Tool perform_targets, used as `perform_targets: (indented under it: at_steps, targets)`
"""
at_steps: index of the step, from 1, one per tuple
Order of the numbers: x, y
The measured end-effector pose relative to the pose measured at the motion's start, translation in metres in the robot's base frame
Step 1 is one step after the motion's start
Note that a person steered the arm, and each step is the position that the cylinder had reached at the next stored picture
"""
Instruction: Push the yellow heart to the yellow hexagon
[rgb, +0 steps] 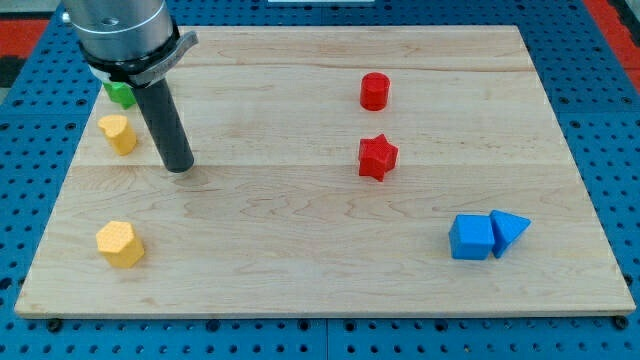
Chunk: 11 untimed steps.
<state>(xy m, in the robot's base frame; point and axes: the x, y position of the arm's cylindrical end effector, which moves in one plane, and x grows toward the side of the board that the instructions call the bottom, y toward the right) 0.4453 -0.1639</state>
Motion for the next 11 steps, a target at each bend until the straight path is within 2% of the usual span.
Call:
perform_targets:
  at_steps: [1,2,4,5,7,9,10,11]
  targets:
    - [0.000,0.000]
    - [-0.018,0.005]
    - [-0.071,-0.058]
    - [-0.086,-0.058]
    - [-0.034,-0.069]
    - [-0.056,-0.089]
    - [-0.041,-0.111]
    - [-0.012,-0.105]
